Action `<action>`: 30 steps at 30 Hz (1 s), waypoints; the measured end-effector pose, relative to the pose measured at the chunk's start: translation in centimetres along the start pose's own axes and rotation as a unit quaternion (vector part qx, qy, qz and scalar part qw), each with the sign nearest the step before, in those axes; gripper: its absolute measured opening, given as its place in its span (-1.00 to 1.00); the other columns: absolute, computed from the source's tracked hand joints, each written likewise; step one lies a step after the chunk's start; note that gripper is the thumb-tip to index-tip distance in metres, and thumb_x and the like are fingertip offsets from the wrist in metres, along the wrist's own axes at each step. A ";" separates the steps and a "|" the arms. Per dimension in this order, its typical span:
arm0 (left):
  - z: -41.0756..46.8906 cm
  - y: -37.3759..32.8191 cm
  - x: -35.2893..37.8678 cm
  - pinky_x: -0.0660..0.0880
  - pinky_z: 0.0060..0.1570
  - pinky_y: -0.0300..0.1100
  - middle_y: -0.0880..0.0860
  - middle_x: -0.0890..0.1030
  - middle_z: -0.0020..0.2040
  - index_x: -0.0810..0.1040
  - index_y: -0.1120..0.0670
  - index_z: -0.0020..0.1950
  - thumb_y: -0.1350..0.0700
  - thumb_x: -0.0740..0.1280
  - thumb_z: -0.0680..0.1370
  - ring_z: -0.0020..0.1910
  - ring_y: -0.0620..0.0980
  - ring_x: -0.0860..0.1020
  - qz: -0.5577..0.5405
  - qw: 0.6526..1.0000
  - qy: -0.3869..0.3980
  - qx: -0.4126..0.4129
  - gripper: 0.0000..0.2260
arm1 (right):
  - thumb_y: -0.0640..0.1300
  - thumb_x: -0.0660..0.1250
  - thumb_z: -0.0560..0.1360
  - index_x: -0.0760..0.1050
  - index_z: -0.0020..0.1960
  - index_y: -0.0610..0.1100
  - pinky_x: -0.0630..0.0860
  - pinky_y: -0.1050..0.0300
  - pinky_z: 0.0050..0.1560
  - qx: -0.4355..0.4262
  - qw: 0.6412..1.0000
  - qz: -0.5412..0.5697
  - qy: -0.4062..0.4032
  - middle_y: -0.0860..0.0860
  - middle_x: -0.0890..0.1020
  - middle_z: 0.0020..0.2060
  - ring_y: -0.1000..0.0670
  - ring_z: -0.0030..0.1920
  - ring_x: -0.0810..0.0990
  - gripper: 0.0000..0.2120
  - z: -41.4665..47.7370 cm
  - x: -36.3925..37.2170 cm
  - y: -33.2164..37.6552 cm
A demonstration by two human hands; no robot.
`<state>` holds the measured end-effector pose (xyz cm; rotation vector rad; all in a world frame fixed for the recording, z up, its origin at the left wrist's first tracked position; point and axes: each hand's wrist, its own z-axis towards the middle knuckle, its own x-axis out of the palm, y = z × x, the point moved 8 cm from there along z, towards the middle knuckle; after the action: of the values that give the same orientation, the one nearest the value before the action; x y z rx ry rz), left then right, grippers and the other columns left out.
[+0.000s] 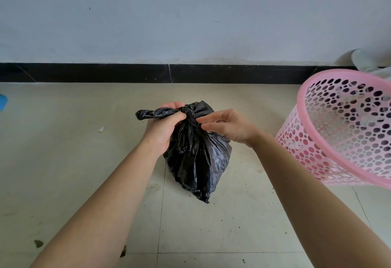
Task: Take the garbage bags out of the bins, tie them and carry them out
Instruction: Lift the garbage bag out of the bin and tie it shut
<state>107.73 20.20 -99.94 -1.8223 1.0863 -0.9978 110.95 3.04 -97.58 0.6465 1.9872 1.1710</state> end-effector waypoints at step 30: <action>-0.5 -1.3 0.4 0.62 -0.04 -0.16 0.18 0.70 -0.01 0.49 0.10 -0.28 0.42 0.49 0.41 0.04 0.12 0.70 0.036 0.997 0.019 0.065 -0.71 | -0.08 0.36 0.60 0.62 0.14 -0.18 0.54 0.07 -0.10 -0.091 0.992 0.068 -0.052 -0.13 0.64 -0.18 -0.01 -0.20 0.56 -0.79 0.8 0.4 0.5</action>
<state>107.86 20.16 -98.50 -1.6557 1.0756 -1.0391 111.39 3.97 -97.54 0.7418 1.7474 1.3539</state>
